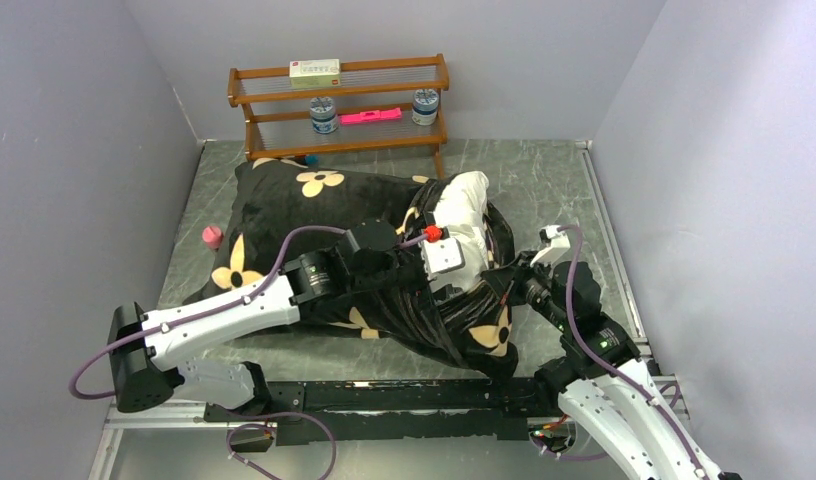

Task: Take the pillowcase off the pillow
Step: Remove the pillow from the pillowcase.

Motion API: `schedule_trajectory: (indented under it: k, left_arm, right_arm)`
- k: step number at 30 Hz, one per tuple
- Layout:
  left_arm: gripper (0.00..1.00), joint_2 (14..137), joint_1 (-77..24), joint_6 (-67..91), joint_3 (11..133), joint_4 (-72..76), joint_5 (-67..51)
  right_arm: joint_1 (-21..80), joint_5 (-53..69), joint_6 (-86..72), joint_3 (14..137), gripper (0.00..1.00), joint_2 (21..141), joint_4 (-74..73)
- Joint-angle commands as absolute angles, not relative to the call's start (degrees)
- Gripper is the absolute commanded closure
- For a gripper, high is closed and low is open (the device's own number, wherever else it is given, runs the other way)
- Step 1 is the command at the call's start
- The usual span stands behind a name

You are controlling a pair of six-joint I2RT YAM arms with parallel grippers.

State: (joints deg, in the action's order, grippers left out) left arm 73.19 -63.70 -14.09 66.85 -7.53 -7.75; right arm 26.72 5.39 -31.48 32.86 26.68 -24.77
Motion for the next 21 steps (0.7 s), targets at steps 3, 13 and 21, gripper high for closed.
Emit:
schedule_trajectory:
  k: [3,13,21]
  left_arm:
    - [0.03,76.0,-63.7,-20.3,69.1,-8.4,-8.9]
    - [0.03,83.1,-63.7,-26.4,73.7,-11.0,-5.7]
    - [0.03,88.9,-63.7,-28.7,75.7,-10.9,-6.5]
  right_arm:
    - [27.2,5.4,-30.2,33.9,1.00,25.2,-23.7]
    - [27.2,4.9,-29.1,34.0,1.00,24.8,-24.5]
    - [27.2,4.7,-29.5,32.8,1.00,23.2,-24.2]
